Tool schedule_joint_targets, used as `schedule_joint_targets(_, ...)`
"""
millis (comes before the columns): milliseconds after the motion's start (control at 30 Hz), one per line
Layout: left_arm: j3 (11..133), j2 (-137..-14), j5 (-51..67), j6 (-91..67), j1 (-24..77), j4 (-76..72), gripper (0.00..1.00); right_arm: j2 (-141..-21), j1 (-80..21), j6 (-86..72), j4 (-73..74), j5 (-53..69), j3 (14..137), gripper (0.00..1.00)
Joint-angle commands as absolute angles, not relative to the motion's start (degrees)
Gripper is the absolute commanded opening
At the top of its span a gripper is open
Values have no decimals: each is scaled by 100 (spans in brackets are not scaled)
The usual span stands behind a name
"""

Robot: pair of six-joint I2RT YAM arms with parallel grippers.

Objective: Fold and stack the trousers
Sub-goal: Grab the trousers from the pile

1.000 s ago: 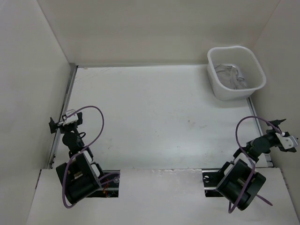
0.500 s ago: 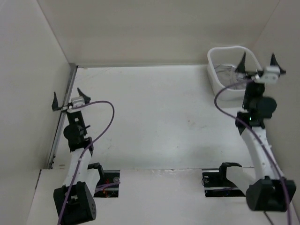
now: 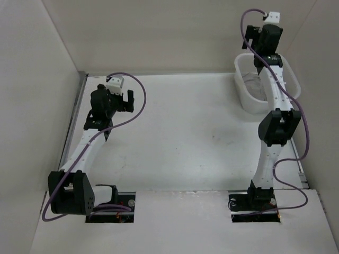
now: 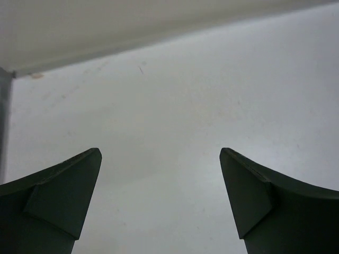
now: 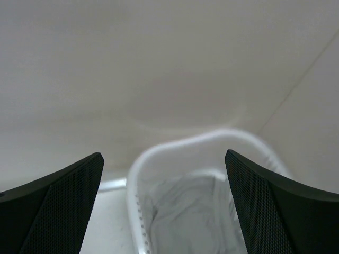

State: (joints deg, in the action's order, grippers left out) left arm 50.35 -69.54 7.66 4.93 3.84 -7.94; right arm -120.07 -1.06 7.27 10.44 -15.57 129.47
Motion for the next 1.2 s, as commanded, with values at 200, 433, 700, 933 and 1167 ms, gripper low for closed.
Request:
schedule_joint_targets(200, 5467, -7549, 1301, 544, 417, 9, 100, -13217, 1077, -2584, 3840, -985, 13279, 100)
schedule_joint_targets(433, 5678, -7998, 1169, 870, 479, 9, 100, -14035, 1094, -2513, 4385, -1046, 13789, 100)
schedule_joint_targets(700, 5871, -8305, 1143, 1011, 470, 9, 100, -15116, 1068, -2444, 5386, -773, 15054, 100)
schedule_joint_targets(933, 6091, -8481, 1037, 1177, 409, 9, 100, -15328, 1007, -2355, 5537, -967, 15135, 74)
schedule_joint_targets(1167, 6205, -8578, 993, 1397, 373, 9, 100, -15109, 1059, -2470, 5450, -685, 14994, 0)
